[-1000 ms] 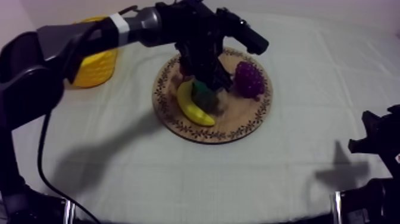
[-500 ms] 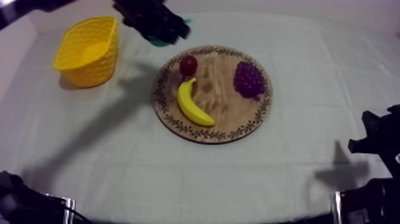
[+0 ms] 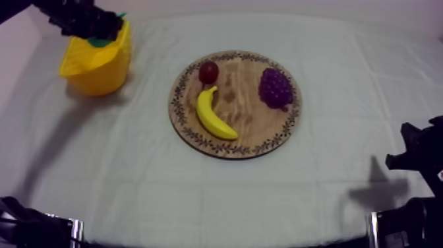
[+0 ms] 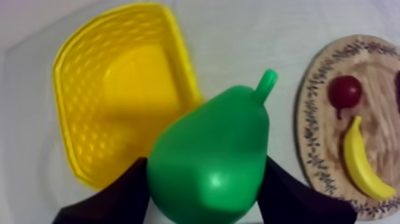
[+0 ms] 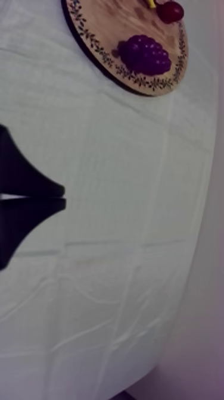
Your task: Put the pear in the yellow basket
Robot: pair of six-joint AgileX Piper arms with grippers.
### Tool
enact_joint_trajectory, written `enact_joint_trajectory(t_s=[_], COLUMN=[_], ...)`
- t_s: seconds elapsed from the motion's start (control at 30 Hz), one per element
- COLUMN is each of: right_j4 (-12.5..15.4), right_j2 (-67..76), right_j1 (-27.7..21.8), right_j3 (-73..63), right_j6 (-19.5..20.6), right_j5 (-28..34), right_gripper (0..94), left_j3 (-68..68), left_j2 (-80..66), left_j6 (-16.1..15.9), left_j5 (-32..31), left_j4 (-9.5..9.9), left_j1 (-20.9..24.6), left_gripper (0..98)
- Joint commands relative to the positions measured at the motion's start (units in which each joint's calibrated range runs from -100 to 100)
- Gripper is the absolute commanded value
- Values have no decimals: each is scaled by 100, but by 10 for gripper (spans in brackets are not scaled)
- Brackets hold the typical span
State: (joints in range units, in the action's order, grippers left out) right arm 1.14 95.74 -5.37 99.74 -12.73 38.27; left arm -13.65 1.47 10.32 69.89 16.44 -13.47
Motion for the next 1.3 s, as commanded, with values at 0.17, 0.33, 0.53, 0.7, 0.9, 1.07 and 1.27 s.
enact_joint_trajectory(t_s=[0.17,0.33,0.53,0.7,0.9,1.07,1.27], right_j4=[0,0,0,0,0,0,0], right_j2=[2,2,2,2,2,2,2], right_j1=[1,1,1,1,53,86,92], right_j3=[4,4,4,4,4,4,4], right_j6=[0,0,0,0,1,5,5], right_j5=[-4,-4,-4,-4,-4,-4,-4], right_gripper=[3,3,3,3,3,3,3], left_j3=[60,401,771,954,1116,1087,865], left_j2=[273,808,1647,2283,2750,2799,2637], left_j6=[-11,-86,-203,-242,-262,-283,-316], left_j5=[-198,-302,-548,-743,-870,-981,-1151], left_j4=[-17,-80,-200,-285,-382,-466,-524], left_j1=[398,631,813,861,871,907,968], left_gripper=[581,583,587,592,614,679,722])
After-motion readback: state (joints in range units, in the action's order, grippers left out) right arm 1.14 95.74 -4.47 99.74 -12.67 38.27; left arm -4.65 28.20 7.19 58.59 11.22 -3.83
